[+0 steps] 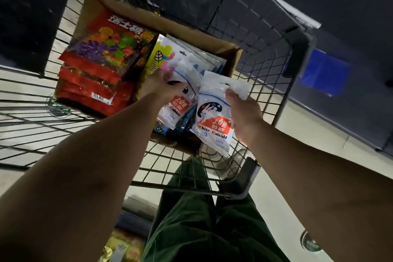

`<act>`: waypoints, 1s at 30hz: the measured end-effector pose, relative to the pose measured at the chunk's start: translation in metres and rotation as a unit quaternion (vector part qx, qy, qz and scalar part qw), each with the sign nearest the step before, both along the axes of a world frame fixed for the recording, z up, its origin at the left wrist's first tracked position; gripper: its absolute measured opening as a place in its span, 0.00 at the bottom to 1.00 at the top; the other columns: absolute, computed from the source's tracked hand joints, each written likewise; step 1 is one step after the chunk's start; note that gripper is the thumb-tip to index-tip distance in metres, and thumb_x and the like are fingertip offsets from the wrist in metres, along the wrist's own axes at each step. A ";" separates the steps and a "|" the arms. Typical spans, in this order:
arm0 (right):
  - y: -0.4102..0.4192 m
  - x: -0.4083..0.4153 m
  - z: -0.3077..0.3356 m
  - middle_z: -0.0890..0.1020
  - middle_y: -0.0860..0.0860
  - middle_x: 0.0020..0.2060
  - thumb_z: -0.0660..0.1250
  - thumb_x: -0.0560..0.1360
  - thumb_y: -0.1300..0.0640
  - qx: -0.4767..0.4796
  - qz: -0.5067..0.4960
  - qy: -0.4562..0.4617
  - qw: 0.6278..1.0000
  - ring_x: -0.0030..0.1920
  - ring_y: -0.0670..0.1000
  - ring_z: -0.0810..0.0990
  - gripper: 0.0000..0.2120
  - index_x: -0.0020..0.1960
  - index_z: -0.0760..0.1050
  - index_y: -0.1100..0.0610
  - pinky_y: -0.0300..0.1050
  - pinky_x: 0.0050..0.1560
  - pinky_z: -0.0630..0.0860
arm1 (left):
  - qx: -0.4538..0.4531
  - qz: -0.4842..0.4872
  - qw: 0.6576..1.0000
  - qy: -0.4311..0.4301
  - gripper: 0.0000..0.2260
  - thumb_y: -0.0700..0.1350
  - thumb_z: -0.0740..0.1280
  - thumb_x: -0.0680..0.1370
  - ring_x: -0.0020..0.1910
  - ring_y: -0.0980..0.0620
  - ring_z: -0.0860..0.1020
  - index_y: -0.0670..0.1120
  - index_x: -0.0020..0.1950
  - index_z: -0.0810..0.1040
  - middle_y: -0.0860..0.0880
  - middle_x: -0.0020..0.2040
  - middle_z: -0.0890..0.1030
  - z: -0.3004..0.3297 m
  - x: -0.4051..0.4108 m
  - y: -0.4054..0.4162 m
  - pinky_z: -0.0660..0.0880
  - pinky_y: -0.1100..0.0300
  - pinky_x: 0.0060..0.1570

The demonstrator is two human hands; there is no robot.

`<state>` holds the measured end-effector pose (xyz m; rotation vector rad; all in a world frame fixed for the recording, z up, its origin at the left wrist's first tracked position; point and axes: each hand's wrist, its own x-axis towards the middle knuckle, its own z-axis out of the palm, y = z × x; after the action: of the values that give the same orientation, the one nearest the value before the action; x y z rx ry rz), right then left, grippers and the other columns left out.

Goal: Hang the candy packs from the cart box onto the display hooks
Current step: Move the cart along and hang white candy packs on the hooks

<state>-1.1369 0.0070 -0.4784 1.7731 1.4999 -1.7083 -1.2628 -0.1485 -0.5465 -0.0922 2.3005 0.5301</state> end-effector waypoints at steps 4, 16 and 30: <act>0.001 0.004 0.006 0.84 0.51 0.40 0.68 0.77 0.45 -0.017 -0.004 0.009 1.000 0.37 0.51 0.84 0.16 0.59 0.77 0.53 0.40 0.32 0.77 | -0.001 -0.032 0.999 -0.044 0.29 0.58 0.74 0.74 0.64 0.43 0.76 0.47 0.70 0.74 0.45 0.66 0.77 0.005 0.002 0.015 0.77 0.52 0.57; 0.039 0.016 0.105 0.86 0.54 0.48 0.70 0.76 0.46 -0.029 -0.056 0.136 0.989 0.49 0.59 0.86 0.08 0.50 0.78 0.49 0.62 0.56 0.80 | 0.214 0.082 0.971 -0.063 0.30 0.68 0.76 0.63 0.53 0.45 0.84 0.54 0.60 0.81 0.48 0.55 0.85 0.129 0.010 0.035 0.80 0.44 0.58; 0.241 0.350 0.290 0.87 0.57 0.45 0.72 0.76 0.56 0.142 -0.226 0.365 0.892 0.41 0.58 0.87 0.13 0.57 0.79 0.61 0.49 0.38 0.82 | 0.471 -0.156 0.865 -0.077 0.05 0.42 0.68 0.81 0.44 0.48 0.86 0.45 0.53 0.82 0.45 0.48 0.87 0.345 0.285 0.297 0.83 0.53 0.47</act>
<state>-0.7873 0.2476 -0.1882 1.8146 1.7690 -2.7455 -0.9780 0.1487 -0.2016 0.6753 1.6286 1.3413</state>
